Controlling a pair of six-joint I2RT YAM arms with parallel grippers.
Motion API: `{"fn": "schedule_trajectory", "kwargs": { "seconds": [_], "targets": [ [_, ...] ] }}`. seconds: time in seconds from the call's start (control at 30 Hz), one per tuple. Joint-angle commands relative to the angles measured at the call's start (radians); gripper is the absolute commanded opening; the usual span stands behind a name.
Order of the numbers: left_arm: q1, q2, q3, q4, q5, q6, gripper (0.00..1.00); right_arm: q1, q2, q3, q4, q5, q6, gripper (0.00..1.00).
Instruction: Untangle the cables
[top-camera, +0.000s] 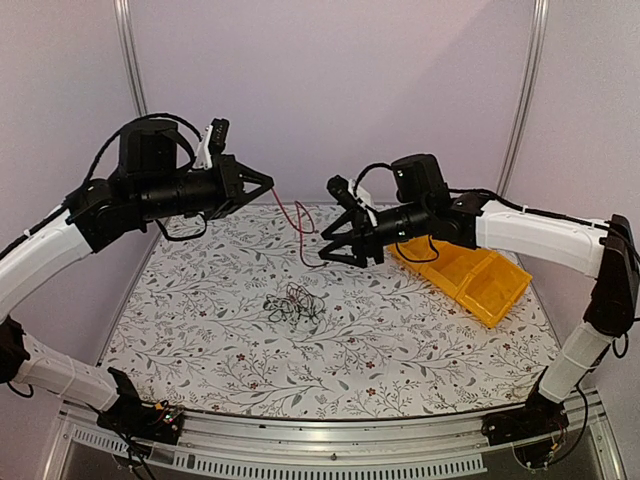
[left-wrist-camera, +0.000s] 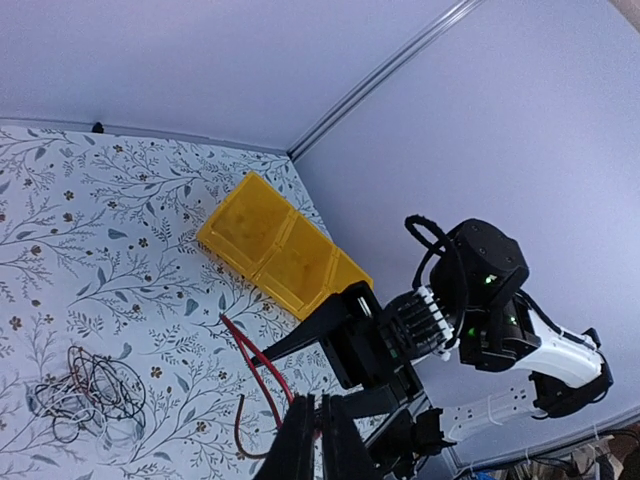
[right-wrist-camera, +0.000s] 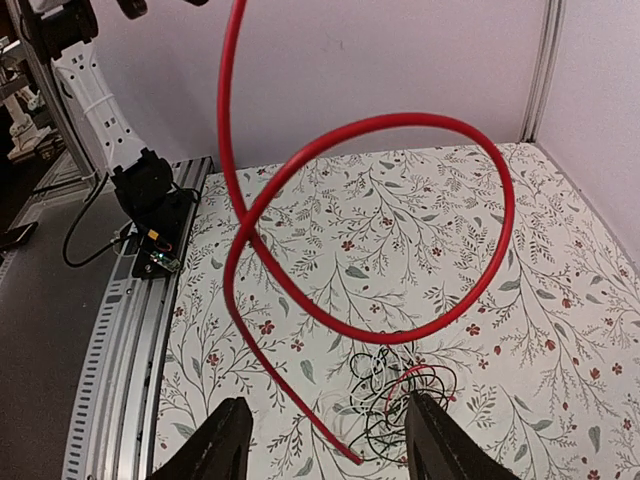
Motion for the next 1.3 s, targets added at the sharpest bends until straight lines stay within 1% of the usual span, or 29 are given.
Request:
{"fn": "schedule_trajectory", "kwargs": {
  "seconds": [0.0, 0.1, 0.23, 0.3, 0.4, 0.5, 0.53, 0.6, 0.63, 0.67, 0.7, 0.73, 0.77, 0.83, 0.9, 1.03, 1.17, 1.27],
  "targets": [
    [-0.013, -0.015, -0.019, 0.058, -0.010, -0.009, 0.00, 0.000, -0.063, -0.018, -0.088, -0.118, -0.140, 0.60],
    [-0.013, -0.010, -0.023, 0.075, -0.004, -0.015, 0.00, 0.012, -0.057, -0.005, -0.093, -0.139, -0.152, 0.67],
    [-0.013, -0.008, -0.021, 0.085, -0.002, -0.023, 0.00, 0.038, -0.027, 0.032, -0.086, -0.130, -0.144, 0.71],
    [-0.013, -0.009, -0.023, 0.095, -0.001, -0.031, 0.00, 0.051, -0.006, 0.054, -0.060, -0.093, -0.114, 0.71],
    [-0.014, -0.013, -0.027, 0.109, 0.004, -0.044, 0.00, 0.058, 0.026, 0.072, 0.017, -0.009, -0.010, 0.70],
    [-0.014, -0.023, -0.036, 0.114, -0.002, -0.053, 0.00, 0.058, 0.049, 0.098, 0.054, 0.025, 0.051, 0.66],
    [-0.013, -0.028, -0.041, 0.118, -0.007, -0.056, 0.00, 0.059, 0.054, 0.106, 0.059, 0.027, 0.069, 0.62],
    [-0.013, -0.035, -0.050, 0.124, -0.012, -0.060, 0.00, 0.058, 0.061, 0.115, 0.071, 0.035, 0.087, 0.47],
    [-0.014, -0.038, -0.055, 0.125, -0.015, -0.063, 0.00, 0.058, 0.061, 0.115, 0.077, 0.045, 0.103, 0.42],
    [-0.013, -0.040, -0.060, 0.126, -0.016, -0.065, 0.00, 0.059, 0.059, 0.115, 0.085, 0.053, 0.114, 0.33],
    [-0.013, -0.042, -0.064, 0.129, -0.017, -0.068, 0.00, 0.059, 0.057, 0.113, 0.088, 0.056, 0.126, 0.18],
    [-0.013, -0.044, -0.068, 0.131, -0.018, -0.069, 0.00, 0.059, 0.056, 0.110, 0.088, 0.064, 0.129, 0.06],
    [-0.013, -0.045, -0.071, 0.131, -0.019, -0.071, 0.00, 0.057, 0.054, 0.103, 0.086, 0.084, 0.127, 0.00],
    [-0.014, -0.055, -0.075, 0.124, -0.032, -0.069, 0.00, 0.045, 0.046, 0.082, 0.070, 0.146, 0.122, 0.00],
    [-0.013, -0.075, -0.066, 0.099, -0.067, -0.053, 0.00, -0.006, 0.032, 0.052, 0.044, 0.131, 0.112, 0.00],
    [-0.008, -0.123, -0.027, 0.011, -0.165, -0.006, 0.00, -0.166, 0.005, -0.034, 0.004, 0.112, 0.072, 0.00],
    [0.002, -0.178, -0.025, -0.032, -0.245, 0.014, 0.00, -0.333, 0.000, -0.074, -0.015, 0.101, 0.087, 0.00],
    [0.007, -0.200, -0.040, -0.033, -0.275, 0.009, 0.00, -0.364, -0.007, -0.091, -0.018, 0.151, 0.063, 0.00]
  ]
}}
